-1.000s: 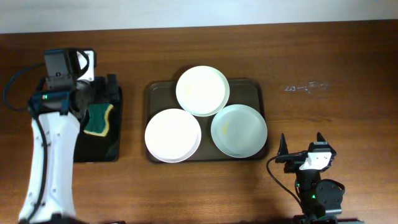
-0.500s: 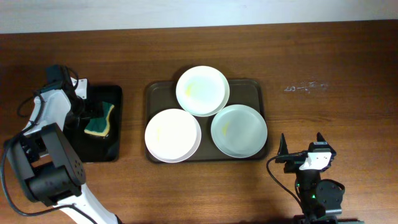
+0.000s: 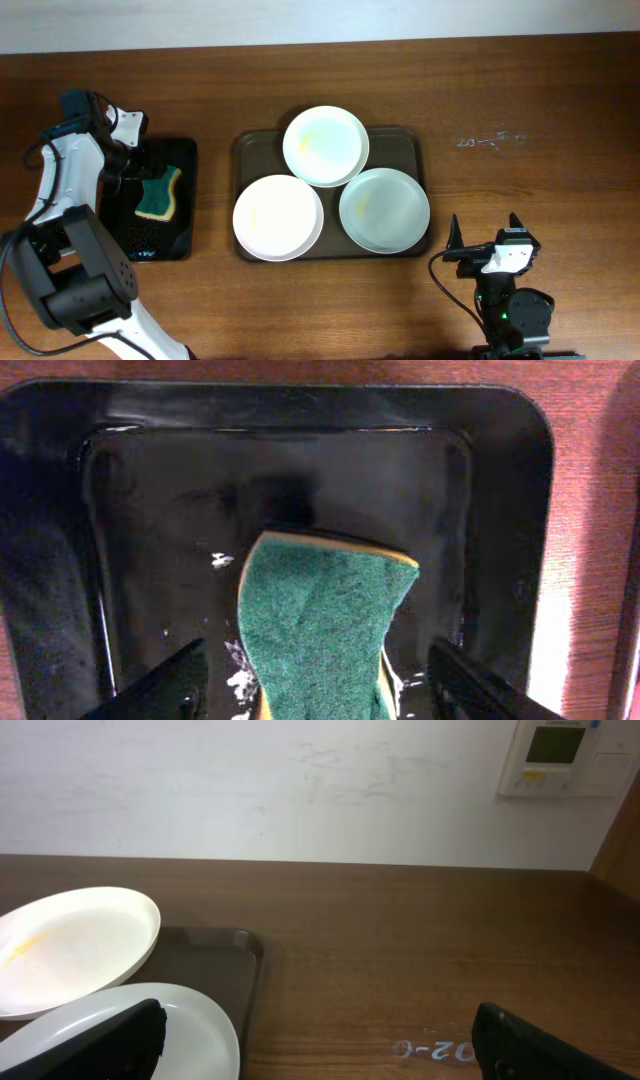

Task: Clean dirty plates on tray and stack at the side
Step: 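Reach the left gripper to the green sponge and grasp it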

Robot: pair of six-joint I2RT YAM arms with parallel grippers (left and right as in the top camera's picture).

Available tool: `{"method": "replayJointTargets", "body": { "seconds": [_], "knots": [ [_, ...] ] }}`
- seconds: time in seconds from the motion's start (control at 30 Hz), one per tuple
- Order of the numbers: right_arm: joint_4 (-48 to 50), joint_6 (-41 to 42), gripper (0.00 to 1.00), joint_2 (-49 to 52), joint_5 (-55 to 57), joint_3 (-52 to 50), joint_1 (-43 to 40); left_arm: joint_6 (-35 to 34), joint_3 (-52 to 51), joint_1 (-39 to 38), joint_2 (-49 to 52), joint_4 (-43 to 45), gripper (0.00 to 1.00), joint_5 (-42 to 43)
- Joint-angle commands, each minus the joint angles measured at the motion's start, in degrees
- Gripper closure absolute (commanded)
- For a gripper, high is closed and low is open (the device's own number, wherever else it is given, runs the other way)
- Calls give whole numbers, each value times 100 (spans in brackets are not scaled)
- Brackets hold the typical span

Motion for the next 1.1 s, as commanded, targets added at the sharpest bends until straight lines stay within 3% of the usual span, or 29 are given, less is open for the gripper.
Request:
{"method": "replayJointTargets", "body": {
  "seconds": [0.0, 0.1, 0.13, 0.2, 0.33, 0.37, 0.43, 0.47, 0.5, 0.53, 0.67, 0.7, 0.77, 0.83, 0.87, 0.9, 0.97, 1.03, 1.07],
  "knots": [
    [-35, 22, 2, -39, 68, -31, 37, 52, -463, -7, -129, 157, 25, -236],
    [-33, 22, 2, -39, 68, -31, 37, 52, -892, -7, -129, 557, 20, -221],
    [-33, 22, 2, -39, 68, -31, 37, 52, -1036, -7, -129, 695, 22, -223],
    [-33, 22, 2, -39, 70, -31, 37, 50, -1246, -7, -129, 813, 36, -365],
    [-33, 22, 2, -39, 68, -31, 37, 50, -1325, -7, -129, 817, 42, -479],
    [-33, 22, 2, -39, 68, -31, 37, 50, -1327, -7, -129, 817, 48, -479],
    [-33, 22, 2, -39, 68, -31, 37, 52, -1327, -7, -129, 881, 97, -481],
    [-33, 22, 1, -39, 70, -31, 37, 52, -1327, -7, -129, 927, 100, -479],
    [-35, 22, 2, -39, 68, -31, 37, 48, -1327, -7, -129, 1019, 60, -474],
    [-35, 22, 2, -39, 68, -31, 37, 48, -1327, -7, -129, 1102, 0, -474],
    [-33, 22, 2, -39, 70, -31, 37, 48, -1327, -7, -129, 1567, 1, -289],
    [-33, 22, 2, -39, 70, -31, 37, 50, -1338, -7, -129, 1650, 5, -74],
    [-33, 22, 2, -39, 68, -31, 37, 50, -1504, -7, -129, 1714, 39, -42],
    [-33, 22, 1, -39, 70, -31, 37, 48, -1698, -7, -129, 1720, 84, -42],
    [-33, 22, 2, -39, 70, -31, 37, 48, -1755, -7, -129, 1705, 88, -42],
    [-33, 22, 1, -39, 68, -31, 37, 48, -1755, -7, -131, 1685, 89, -42],
    [-33, 22, 2, -39, 70, -31, 37, 48, -1753, -7, -131, 1576, 1, -42],
    [-33, 22, 1, -39, 68, -31, 37, 48, -1753, -7, -131, 1532, 1, -44],
    [-33, 22, 2, -39, 68, -31, 37, 48, -1753, -7, -131, 1519, 11, -44]
  ]
}}
